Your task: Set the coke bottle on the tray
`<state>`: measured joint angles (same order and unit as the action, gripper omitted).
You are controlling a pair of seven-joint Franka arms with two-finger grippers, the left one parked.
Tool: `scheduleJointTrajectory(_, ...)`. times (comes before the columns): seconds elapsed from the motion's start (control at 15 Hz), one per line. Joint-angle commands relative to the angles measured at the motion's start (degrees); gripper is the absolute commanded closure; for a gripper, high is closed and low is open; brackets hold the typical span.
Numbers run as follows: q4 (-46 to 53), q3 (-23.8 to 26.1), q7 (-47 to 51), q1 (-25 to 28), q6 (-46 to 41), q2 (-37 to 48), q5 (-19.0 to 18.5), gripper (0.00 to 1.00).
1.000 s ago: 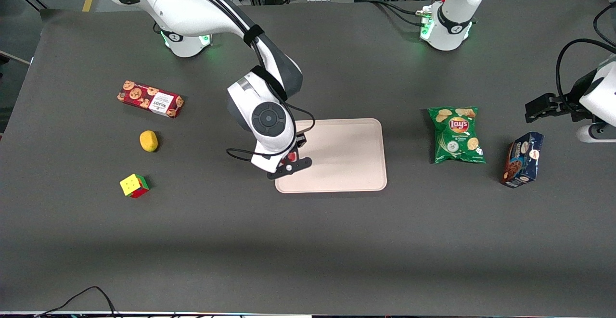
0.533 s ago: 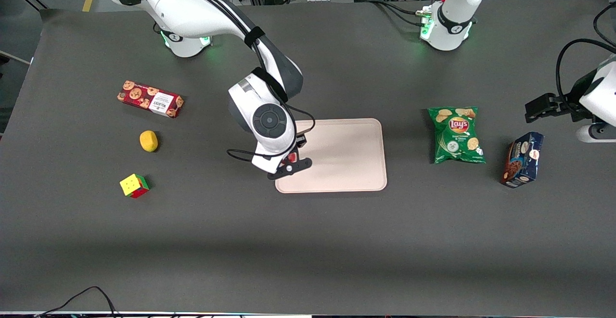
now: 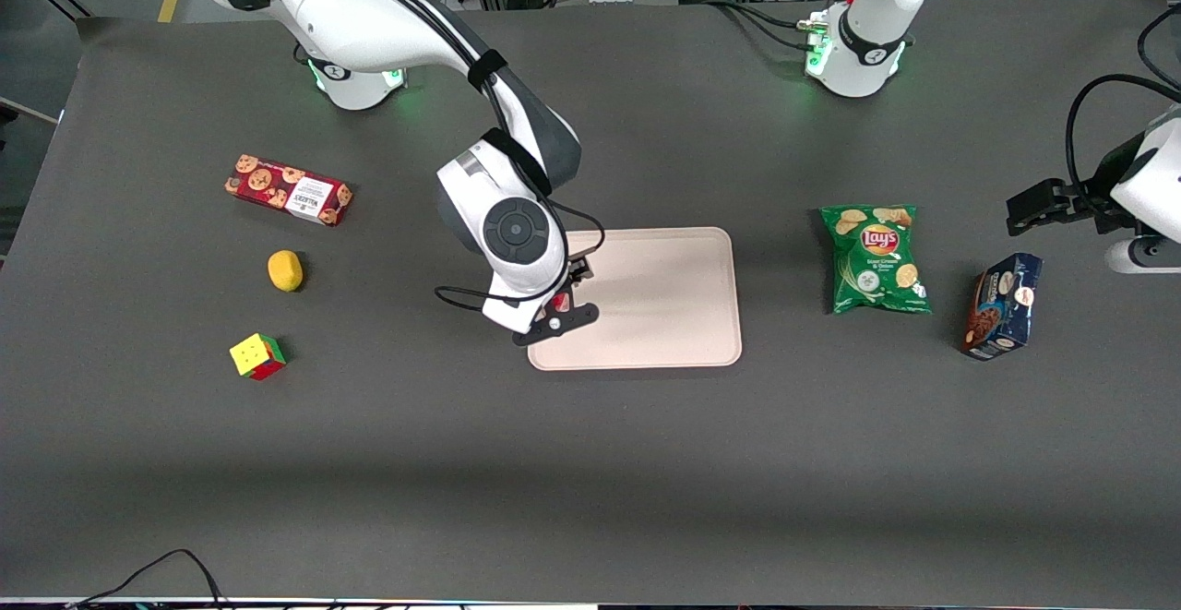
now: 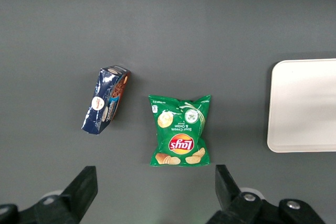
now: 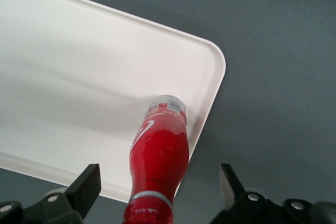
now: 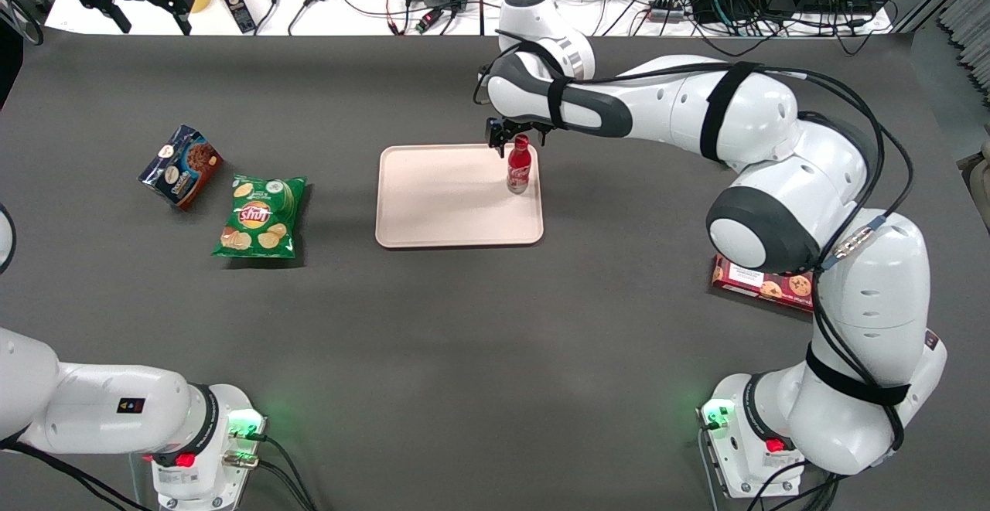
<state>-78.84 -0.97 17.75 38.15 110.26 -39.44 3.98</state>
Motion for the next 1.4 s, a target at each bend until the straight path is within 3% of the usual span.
scheduleJointTrajectory(0.0, 1.3, -0.3, -0.1, -0.7, -0.2, 1.5, 1.0, 0.00)
scheduleJointTrajectory(0.27, 0.8, -0.9, -0.2, -3.0, -0.9, 12.4, 1.0, 0.00)
scheduleJointTrajectory(0.8, 0.5, -1.7, -0.2, -14.1, -18.4, 29.5, 0.8, 0.00)
scheduleJointTrajectory(1.33, -14.7, 0.4, -0.9, -27.9, -17.6, 40.0, 0.2, 0.00)
